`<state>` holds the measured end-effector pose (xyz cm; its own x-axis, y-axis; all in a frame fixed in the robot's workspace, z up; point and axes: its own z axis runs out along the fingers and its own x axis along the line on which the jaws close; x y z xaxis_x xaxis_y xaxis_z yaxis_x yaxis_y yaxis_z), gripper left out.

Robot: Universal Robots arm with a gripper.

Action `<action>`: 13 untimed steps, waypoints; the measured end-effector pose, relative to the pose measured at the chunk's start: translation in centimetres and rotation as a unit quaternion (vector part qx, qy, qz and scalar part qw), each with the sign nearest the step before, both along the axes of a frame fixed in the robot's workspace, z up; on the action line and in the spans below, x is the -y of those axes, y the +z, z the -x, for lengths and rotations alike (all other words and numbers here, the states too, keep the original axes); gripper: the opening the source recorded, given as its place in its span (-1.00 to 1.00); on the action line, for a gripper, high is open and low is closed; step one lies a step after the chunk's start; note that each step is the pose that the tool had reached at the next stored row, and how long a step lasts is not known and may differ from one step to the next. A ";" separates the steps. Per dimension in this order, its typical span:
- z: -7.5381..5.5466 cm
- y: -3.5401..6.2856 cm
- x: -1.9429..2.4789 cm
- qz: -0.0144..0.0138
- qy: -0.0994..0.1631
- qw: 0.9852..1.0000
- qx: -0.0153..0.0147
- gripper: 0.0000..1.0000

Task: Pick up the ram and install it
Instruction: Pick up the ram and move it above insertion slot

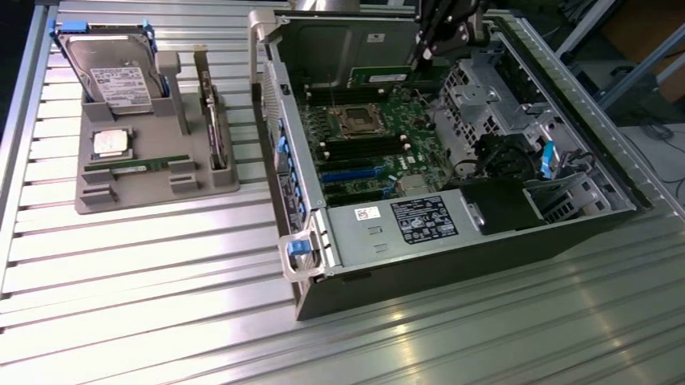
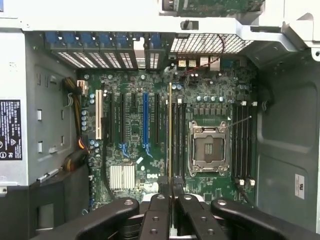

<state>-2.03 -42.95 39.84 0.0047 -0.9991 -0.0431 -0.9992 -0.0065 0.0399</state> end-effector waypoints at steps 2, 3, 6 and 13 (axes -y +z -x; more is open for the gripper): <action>0.0 -0.68 0.00 0.000 0.000 1.000 0.000 -0.75; 0.0 -1.19 0.00 0.000 -0.001 1.000 0.000 -0.75; 0.0 -2.30 0.00 0.000 -0.002 1.000 0.000 -0.75; -1.0 -3.12 0.00 0.000 -0.003 1.000 0.000 -0.75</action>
